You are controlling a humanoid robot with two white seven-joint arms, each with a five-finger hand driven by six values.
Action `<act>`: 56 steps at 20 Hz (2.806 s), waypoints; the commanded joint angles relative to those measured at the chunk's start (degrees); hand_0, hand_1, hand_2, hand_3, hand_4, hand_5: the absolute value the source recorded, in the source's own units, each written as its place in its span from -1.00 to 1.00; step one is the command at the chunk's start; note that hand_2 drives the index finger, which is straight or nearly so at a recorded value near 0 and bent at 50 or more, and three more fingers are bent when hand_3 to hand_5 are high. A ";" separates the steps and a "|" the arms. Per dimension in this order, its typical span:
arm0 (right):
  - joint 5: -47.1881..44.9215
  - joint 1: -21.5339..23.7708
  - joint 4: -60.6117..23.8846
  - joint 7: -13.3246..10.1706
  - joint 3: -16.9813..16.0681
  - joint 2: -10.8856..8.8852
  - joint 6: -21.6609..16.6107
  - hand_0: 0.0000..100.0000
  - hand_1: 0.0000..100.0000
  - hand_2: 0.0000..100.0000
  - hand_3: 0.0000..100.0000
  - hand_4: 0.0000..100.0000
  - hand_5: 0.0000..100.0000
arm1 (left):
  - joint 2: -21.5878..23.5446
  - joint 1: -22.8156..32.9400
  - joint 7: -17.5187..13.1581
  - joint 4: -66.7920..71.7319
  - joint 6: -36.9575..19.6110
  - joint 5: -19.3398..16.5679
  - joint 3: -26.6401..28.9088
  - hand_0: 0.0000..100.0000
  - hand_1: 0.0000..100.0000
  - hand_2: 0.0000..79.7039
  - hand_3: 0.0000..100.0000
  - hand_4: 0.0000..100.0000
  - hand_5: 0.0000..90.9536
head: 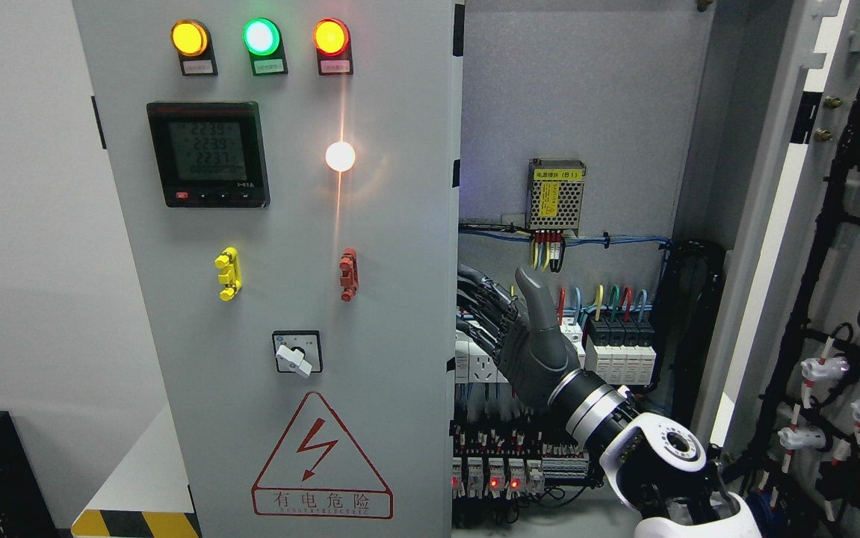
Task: Open door with both hands
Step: 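Move the right hand to the inner edge of the indicator-light door, then push the indicator-light door outward with the right hand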
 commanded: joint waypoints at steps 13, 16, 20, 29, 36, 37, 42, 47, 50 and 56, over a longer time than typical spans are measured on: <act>-0.31 -0.87 1.68 1.42 -0.26 0.16 0.92 -1.00 -1.00 -1.00 -1.00 -1.00 -1.00 | -0.76 -0.42 -0.12 -1.01 -0.07 0.03 0.00 -1.00 -1.00 -1.00 -1.00 -1.00 -1.00; -0.22 -0.96 1.59 5.88 -0.26 0.16 1.18 -1.00 -1.00 -1.00 -1.00 -1.00 -1.00 | -1.46 -0.42 -0.12 -1.09 -0.07 0.03 0.00 -1.00 -1.00 -1.00 -1.00 -1.00 -1.00; -0.22 -1.04 1.59 7.13 -0.26 0.08 1.97 -1.00 -1.00 -1.00 -1.00 -1.00 -1.00 | -1.55 -0.42 -0.12 -1.10 -0.07 0.03 0.00 -1.00 -1.00 -1.00 -1.00 -1.00 -1.00; -0.31 -1.92 1.86 9.50 -0.35 0.16 2.06 -1.00 -1.00 -1.00 -1.00 -1.00 -1.00 | -2.43 -0.42 -0.12 -0.83 -0.07 0.03 0.00 -1.00 -1.00 -1.00 -1.00 -1.00 -1.00; -1.27 -1.22 -1.48 10.82 0.00 -0.63 1.97 -1.00 -1.00 -1.00 -1.00 -1.00 -1.00 | -2.52 -0.42 -0.12 -0.92 -0.07 -0.06 0.00 -1.00 -1.00 -1.00 -1.00 -1.00 -1.00; -1.45 -1.13 -2.18 10.82 0.18 -0.63 1.97 -1.00 -1.00 -1.00 -1.00 -1.00 -1.00 | -2.52 -0.42 -0.12 -0.92 -0.07 0.03 0.00 -1.00 -1.00 -1.00 -1.00 -1.00 -1.00; -1.54 -0.34 -4.12 12.31 0.62 -1.51 1.97 -1.00 -1.00 -1.00 -1.00 -1.00 -1.00 | -2.96 -0.42 -0.12 -1.09 -0.07 0.03 -0.08 -1.00 -1.00 -1.00 -1.00 -1.00 -1.00; -1.54 0.19 -4.82 14.69 2.63 -1.59 1.97 -1.00 -1.00 -1.00 -1.00 -1.00 -1.00 | -3.14 -0.42 -0.12 -1.10 -0.07 0.03 -0.08 -1.00 -1.00 -1.00 -1.00 -1.00 -1.00; -1.54 0.54 -5.17 14.95 3.87 -1.68 2.06 -1.00 -1.00 -1.00 -1.00 -1.00 -1.00 | -3.22 -0.42 -0.12 -1.10 -0.07 0.03 -0.08 -1.00 -1.00 -1.00 -1.00 -1.00 -1.00; -1.54 0.63 -6.05 15.30 5.71 -1.95 2.06 -1.00 -1.00 -1.00 -1.00 -1.00 -1.00 | -3.22 -0.42 -0.12 -1.01 -0.07 0.03 -0.08 -1.00 -1.00 -1.00 -1.00 -1.00 -1.00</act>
